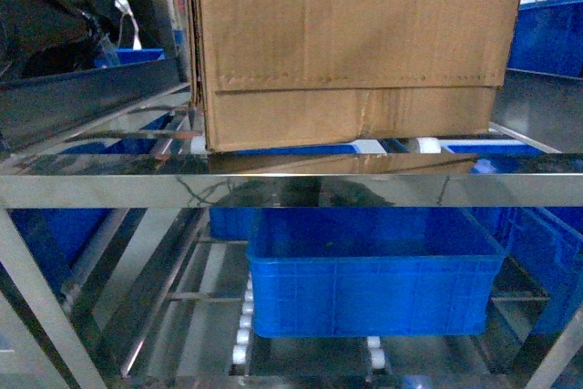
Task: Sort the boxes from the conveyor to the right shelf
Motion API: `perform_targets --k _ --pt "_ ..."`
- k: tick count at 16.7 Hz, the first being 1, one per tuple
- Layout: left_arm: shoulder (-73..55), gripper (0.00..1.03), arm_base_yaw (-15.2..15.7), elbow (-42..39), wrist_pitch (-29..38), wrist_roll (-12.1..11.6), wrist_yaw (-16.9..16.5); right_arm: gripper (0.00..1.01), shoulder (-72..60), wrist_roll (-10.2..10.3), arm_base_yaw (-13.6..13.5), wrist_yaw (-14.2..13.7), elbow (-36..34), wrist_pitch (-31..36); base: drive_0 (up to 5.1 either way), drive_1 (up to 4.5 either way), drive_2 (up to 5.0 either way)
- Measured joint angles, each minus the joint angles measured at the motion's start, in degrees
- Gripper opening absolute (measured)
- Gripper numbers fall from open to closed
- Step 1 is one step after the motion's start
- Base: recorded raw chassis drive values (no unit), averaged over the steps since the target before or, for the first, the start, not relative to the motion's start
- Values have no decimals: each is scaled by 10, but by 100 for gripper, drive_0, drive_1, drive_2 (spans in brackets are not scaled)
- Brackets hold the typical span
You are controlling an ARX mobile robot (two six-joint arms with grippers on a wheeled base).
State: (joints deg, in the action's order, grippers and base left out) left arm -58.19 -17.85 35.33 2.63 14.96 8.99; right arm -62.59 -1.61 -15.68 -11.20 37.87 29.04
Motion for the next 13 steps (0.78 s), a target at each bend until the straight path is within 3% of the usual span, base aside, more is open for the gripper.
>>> perform_targets --k 2,3,4,5,7,9,10,12,13 --pt "-1 98 1 1 3 0 0 97 1 -3 -1 -2 1 -9 0 0 0" --pt "-1 91 -2 -29 112 -28 37 84 21 3 8 -24 -15 -40 0 0 0" --pt "21 79 10 -85 219 -77 61 71 52 5 24 -20 -61 -26 0 0 0" --pt "50 66 32 -139 277 -109 57 58 79 7 42 -9 -104 -11 0 0 0" --pt "95 41 63 -192 300 -133 28 32 120 7 62 20 -172 8 0 0 0" --pt "139 13 90 -238 296 -139 0 5 165 7 86 38 -227 15 0 0 0" --pt "157 2 99 -250 291 -139 -8 2 182 8 94 45 -243 16 0 0 0" --pt "199 2 117 -276 278 -141 -27 2 220 8 106 62 -278 12 0 0 0" --pt "218 2 125 -287 269 -141 -35 2 241 8 139 100 -292 5 0 0 0"
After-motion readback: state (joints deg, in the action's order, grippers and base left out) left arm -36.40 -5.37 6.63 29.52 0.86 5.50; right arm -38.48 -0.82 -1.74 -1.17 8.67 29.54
